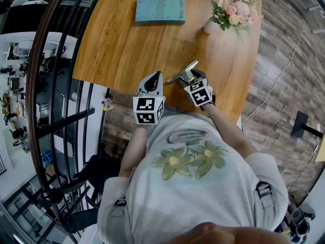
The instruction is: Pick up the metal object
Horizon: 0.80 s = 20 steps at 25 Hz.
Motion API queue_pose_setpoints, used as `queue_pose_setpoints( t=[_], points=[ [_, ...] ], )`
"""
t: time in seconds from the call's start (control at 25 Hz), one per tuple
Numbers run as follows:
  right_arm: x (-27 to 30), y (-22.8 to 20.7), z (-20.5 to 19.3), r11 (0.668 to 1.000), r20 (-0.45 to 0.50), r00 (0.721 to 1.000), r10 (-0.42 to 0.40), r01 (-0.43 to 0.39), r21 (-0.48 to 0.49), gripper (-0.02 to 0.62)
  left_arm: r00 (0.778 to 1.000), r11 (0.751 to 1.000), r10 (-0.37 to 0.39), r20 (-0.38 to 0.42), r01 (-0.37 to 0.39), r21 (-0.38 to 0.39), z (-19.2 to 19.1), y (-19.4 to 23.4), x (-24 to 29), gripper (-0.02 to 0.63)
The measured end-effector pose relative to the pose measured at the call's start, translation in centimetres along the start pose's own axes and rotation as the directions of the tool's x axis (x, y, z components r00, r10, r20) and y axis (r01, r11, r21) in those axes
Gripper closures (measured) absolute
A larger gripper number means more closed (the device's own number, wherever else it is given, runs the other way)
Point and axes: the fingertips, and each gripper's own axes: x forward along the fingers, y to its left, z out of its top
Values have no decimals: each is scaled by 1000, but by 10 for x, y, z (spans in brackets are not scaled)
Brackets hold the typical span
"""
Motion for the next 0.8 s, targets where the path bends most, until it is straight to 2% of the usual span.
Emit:
queue_pose_setpoints(
  t=[0.24, 0.6, 0.8],
  points=[
    [-12, -1, 3, 1000, -4, 1000, 16, -16, -6, 311, 1000, 1000, -1, 1, 1, 1, 2, 0, 1, 592],
    [-29, -4, 21, 999, 68, 998, 17, -13, -52, 311, 1000, 1000, 1, 6, -1, -8, 4, 1, 0, 592],
    [-41, -1, 27, 999, 89, 996, 18, -14, -41, 311, 1000, 1000, 4, 12, -4, -20, 3, 1, -5, 592]
  ],
)
